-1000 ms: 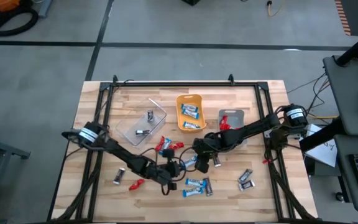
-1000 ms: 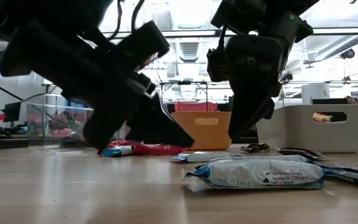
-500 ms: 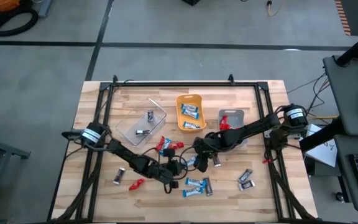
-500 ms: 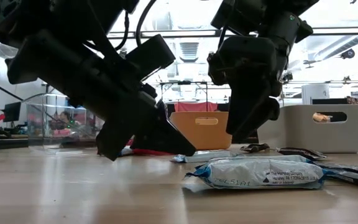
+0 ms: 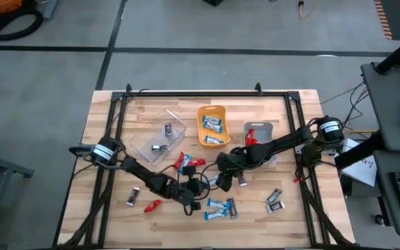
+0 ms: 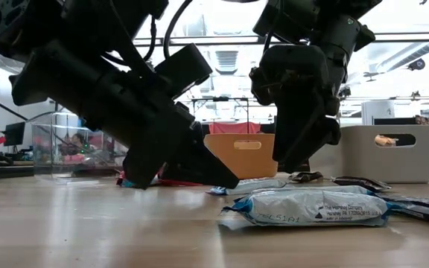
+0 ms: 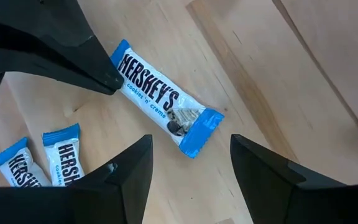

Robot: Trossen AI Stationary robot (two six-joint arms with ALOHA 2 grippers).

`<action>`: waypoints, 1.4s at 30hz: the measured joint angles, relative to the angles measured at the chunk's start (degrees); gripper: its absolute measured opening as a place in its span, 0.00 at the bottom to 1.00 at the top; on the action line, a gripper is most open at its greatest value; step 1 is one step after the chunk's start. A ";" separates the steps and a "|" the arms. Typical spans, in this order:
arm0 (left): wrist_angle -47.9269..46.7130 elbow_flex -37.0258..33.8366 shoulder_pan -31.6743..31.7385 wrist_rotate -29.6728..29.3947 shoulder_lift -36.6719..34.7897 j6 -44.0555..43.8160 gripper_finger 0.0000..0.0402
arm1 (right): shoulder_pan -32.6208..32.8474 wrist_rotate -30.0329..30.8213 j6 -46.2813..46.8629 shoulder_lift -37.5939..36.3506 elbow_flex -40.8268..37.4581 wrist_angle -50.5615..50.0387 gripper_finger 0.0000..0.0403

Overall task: Organize candy in baskets
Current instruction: Put the white chocolate into the yellow bin

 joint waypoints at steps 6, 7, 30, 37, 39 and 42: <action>-0.44 -0.11 0.00 0.28 0.15 -0.86 0.00 | -0.20 0.20 1.70 0.07 0.00 0.04 0.51; -0.47 -0.11 0.00 0.29 0.15 -0.90 0.00 | -0.23 0.44 2.20 0.07 0.00 0.04 0.51; -0.08 -1.29 0.00 0.72 0.24 -2.59 0.00 | -0.81 -1.36 3.54 5.42 0.02 8.45 0.51; -0.08 -1.33 0.00 0.70 0.24 -2.59 0.00 | -0.76 -2.85 1.00 5.49 0.02 11.95 0.48; -0.08 -1.36 0.00 0.70 0.24 -2.65 0.00 | -0.74 -3.21 0.75 5.49 0.00 12.04 0.44; -0.06 -1.36 0.00 0.70 0.24 -2.86 0.00 | -0.74 -3.16 0.44 5.49 0.01 11.90 0.32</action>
